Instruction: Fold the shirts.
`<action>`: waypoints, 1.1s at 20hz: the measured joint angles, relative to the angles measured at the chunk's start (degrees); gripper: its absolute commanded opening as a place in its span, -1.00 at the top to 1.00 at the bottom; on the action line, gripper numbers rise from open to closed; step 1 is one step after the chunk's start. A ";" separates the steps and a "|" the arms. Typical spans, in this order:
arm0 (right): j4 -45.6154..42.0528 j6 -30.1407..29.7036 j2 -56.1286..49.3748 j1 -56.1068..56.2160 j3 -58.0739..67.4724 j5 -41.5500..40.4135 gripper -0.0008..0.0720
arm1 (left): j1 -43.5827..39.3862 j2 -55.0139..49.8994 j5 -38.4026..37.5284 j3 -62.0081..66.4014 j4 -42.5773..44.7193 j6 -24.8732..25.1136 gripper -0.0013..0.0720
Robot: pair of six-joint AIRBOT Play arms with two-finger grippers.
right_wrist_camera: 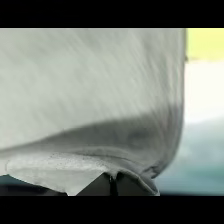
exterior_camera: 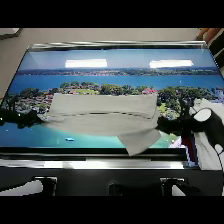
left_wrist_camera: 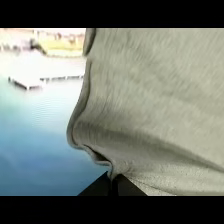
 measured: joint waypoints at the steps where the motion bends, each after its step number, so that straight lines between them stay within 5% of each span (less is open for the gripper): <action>1: 0.33 0.28 -1.92 0.00 3.45 -1.33 0.83 | -1.09 -0.85 0.00 2.82 -0.96 -0.79 0.88; 12: 11.45 2.64 -30.82 1.57 28.11 -16.04 0.81 | -8.13 -26.36 0.15 33.00 -2.75 -12.48 0.87; 13: 11.67 2.82 -32.46 2.03 28.52 -16.50 0.74 | -8.28 -27.98 0.13 33.68 -2.78 -12.79 0.78; 14: 12.00 2.82 -33.46 2.32 28.81 -16.72 0.32 | -8.35 -29.33 0.09 34.21 -2.75 -12.98 0.16; 15: 12.24 2.78 -34.03 2.27 29.16 -17.00 -0.42 | -8.35 -30.34 0.11 34.64 -2.75 -13.20 -0.76; 16: 12.22 2.29 -34.23 1.84 29.59 -16.85 -0.81 | -8.22 -30.95 0.15 35.08 -2.78 -13.20 -0.97; 22: 3.67 -1.05 -32.35 -4.72 31.45 -4.74 -0.97 | -5.33 -30.38 -1.75 38.60 -2.80 -12.07 -0.97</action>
